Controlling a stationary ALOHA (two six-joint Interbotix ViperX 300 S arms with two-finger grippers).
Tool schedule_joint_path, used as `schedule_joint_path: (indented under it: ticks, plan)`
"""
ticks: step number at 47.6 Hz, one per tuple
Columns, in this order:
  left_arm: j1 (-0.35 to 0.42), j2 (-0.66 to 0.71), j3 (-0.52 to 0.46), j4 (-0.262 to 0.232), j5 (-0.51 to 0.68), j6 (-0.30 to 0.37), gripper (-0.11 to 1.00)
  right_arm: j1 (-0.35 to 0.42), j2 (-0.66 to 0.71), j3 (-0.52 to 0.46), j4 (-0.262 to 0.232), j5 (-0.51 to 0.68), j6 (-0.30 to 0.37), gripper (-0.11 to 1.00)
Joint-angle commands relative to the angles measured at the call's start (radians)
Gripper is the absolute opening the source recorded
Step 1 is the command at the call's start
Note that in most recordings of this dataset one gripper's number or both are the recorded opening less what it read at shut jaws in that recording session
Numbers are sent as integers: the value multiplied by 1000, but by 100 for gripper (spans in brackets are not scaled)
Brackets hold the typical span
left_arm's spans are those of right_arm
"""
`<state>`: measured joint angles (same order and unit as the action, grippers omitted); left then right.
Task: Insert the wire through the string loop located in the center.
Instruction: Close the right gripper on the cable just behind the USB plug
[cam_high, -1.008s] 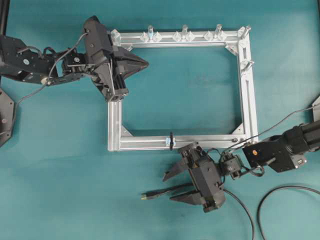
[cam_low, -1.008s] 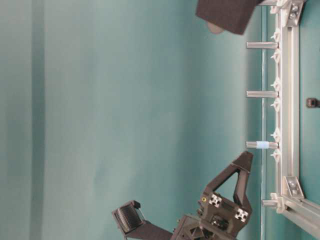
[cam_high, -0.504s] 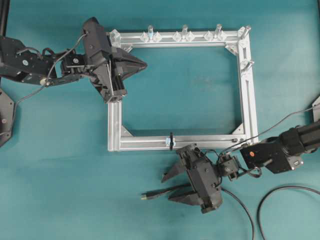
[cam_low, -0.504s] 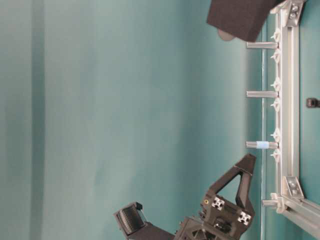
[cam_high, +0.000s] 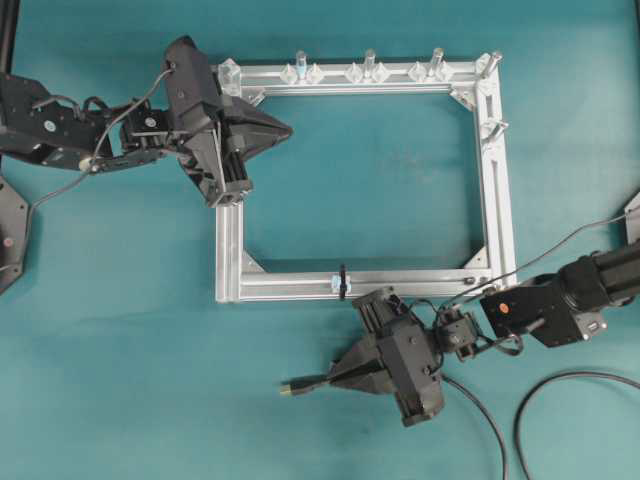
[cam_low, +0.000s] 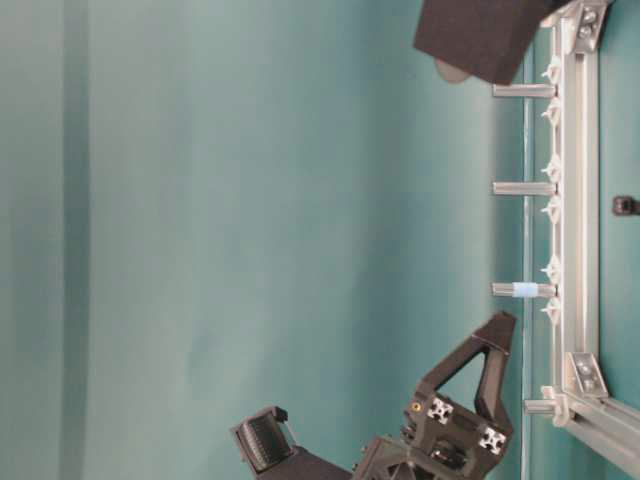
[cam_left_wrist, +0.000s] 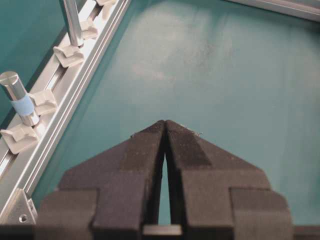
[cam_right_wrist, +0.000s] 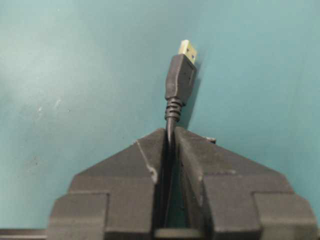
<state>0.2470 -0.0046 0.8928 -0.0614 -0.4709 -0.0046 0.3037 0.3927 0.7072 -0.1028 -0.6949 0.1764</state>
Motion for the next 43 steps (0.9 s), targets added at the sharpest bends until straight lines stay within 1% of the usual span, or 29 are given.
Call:
schedule_joint_path:
  ticks: [1,9,14,43]
  plan:
    - [-3,-25,-6,3,-5,-3,0,3,-17,-21,2,18,-2,11]
    - [-3,-25,-6,3,-5,-3,0,3,-17,-37,2,115,3,11]
    - [-3,-25,-6,3,-5,-3,0,6,-17,-40,0,146,9,11]
    - [-3,-29,0,3,-5,-3,0,6,-26,-37,-3,149,9,11]
